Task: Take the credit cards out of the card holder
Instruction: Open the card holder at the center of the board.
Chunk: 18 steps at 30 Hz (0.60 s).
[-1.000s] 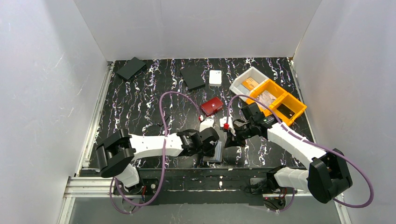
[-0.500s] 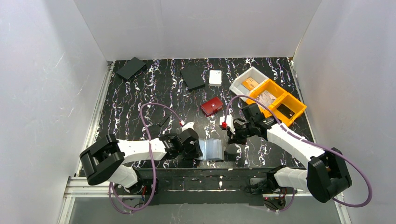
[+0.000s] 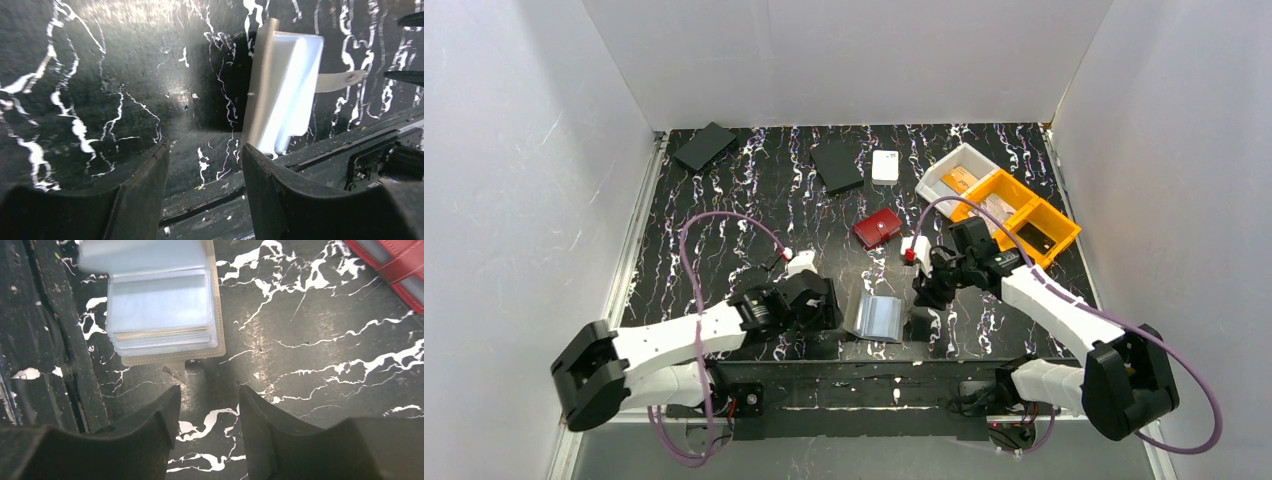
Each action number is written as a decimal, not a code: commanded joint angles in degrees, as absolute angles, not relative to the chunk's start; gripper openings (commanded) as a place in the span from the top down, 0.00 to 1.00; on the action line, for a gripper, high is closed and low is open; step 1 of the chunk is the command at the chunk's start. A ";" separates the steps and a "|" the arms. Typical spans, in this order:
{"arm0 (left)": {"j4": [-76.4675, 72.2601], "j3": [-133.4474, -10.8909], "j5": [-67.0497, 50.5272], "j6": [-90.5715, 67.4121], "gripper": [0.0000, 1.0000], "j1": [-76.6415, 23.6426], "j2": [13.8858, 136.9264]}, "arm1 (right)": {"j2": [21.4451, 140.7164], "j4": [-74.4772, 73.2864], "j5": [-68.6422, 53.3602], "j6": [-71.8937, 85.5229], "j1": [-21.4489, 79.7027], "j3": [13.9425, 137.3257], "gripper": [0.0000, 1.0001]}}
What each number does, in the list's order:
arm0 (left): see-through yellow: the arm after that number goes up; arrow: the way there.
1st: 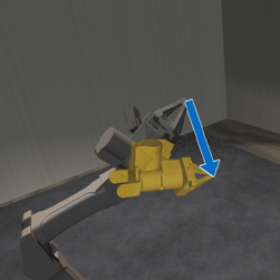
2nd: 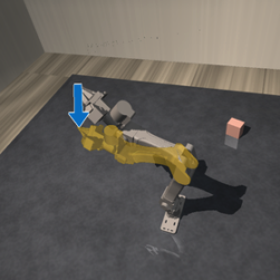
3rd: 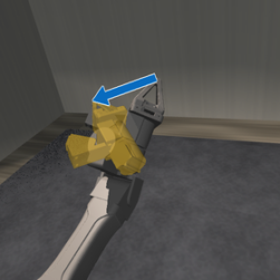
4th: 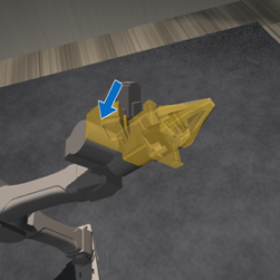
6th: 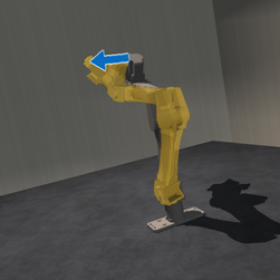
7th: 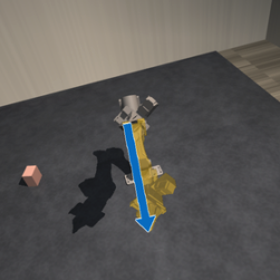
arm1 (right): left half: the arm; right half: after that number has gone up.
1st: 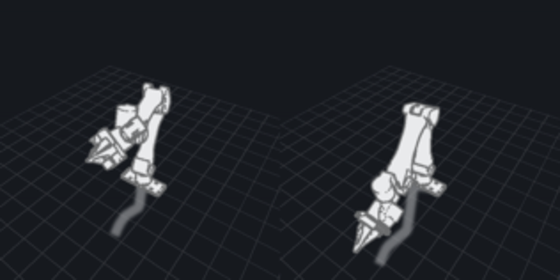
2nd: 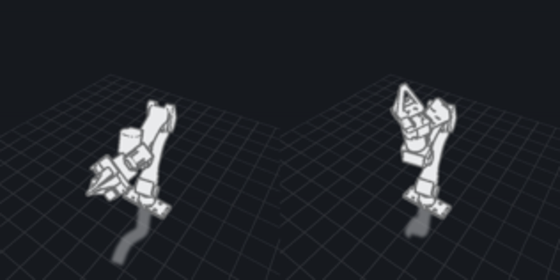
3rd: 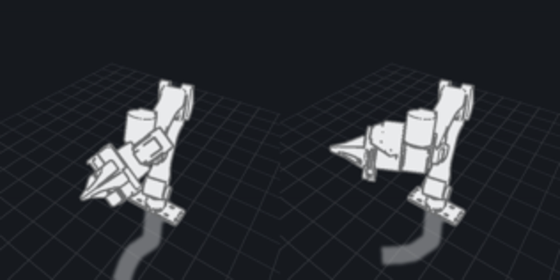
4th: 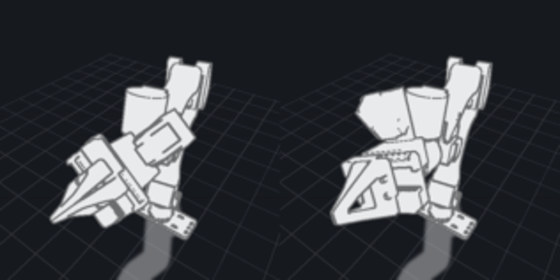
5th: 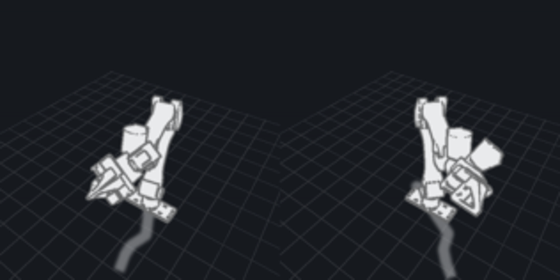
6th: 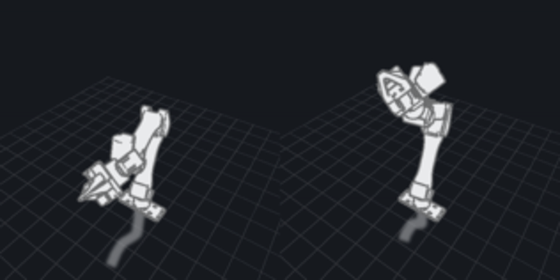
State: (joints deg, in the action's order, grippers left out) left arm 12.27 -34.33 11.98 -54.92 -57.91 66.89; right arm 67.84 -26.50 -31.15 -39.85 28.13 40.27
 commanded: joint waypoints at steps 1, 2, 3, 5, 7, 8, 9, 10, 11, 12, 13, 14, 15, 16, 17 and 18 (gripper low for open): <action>18.13 -35.84 17.44 -47.74 0.47 -57.73 57.42 | 63.78 -26.16 -38.41 -38.15 25.06 41.11 0.43; 16.50 -35.70 15.91 -45.75 0.47 -57.72 55.63 | 63.27 -26.53 -40.45 -38.05 24.40 41.13 0.43; 14.76 -35.76 14.29 -44.22 0.48 -57.70 54.18 | 62.94 -26.95 -42.23 -38.03 23.86 41.20 0.43; 10.16 -36.38 8.52 -41.64 0.49 -57.75 52.77 | 62.52 -28.30 -45.35 -38.49 23.30 41.50 0.42; 4.40 -37.36 1.52 -40.01 0.49 -57.74 53.80 | 62.68 -29.32 -48.00 -39.06 23.15 41.65 0.43; 2.24 -38.28 -1.90 -39.77 0.49 -57.74 55.31 | 62.97 -29.57 -49.30 -39.31 23.13 41.62 0.44; 1.22 -39.52 -4.68 -39.69 0.50 -57.82 57.29 | 63.26 -29.57 -50.23 -39.29 23.12 41.51 0.46; 0.62 -40.67 -6.66 -39.15 0.51 -57.97 59.74 | 63.71 -29.28 -50.73 -39.07 23.12 41.37 0.51; 1.53 -42.09 -6.57 -38.86 0.51 -58.35 61.82 | 64.11 -28.86 -51.00 -38.49 23.12 41.25 0.56; 3.37 -43.46 -5.23 -38.51 0.50 -58.94 64.23 | 64.66 -28.42 -51.30 -37.59 23.13 41.15 0.60; 6.19 -45.03 -3.81 -38.18 0.49 -59.52 66.64 | 65.19 -28.28 -51.62 -36.65 23.12 41.20 0.63; 8.67 -47.31 -1.75 -37.89 0.47 -60.30 68.75 | 65.67 -28.09 -51.90 -35.91 23.13 41.22 0.66; 11.51 -49.44 1.38 -37.62 0.42 -61.43 70.96 | 66.08 -27.75 -51.93 -35.02 23.12 41.26 0.68; 15.16 -51.79 4.99 -37.19 0.35 -62.67 73.85 | 66.41 -27.04 -51.68 -33.93 23.19 41.17 0.69; 18.48 -54.25 8.56 -36.97 0.30 -64.14 76.10 | 66.71 -26.04 -51.33 -32.84 23.18 40.99 0.70; 21.56 -56.23 11.35 -36.86 0.24 -65.16 78.25 | 67.05 -25.22 -50.82 -31.84 23.20 40.79 0.71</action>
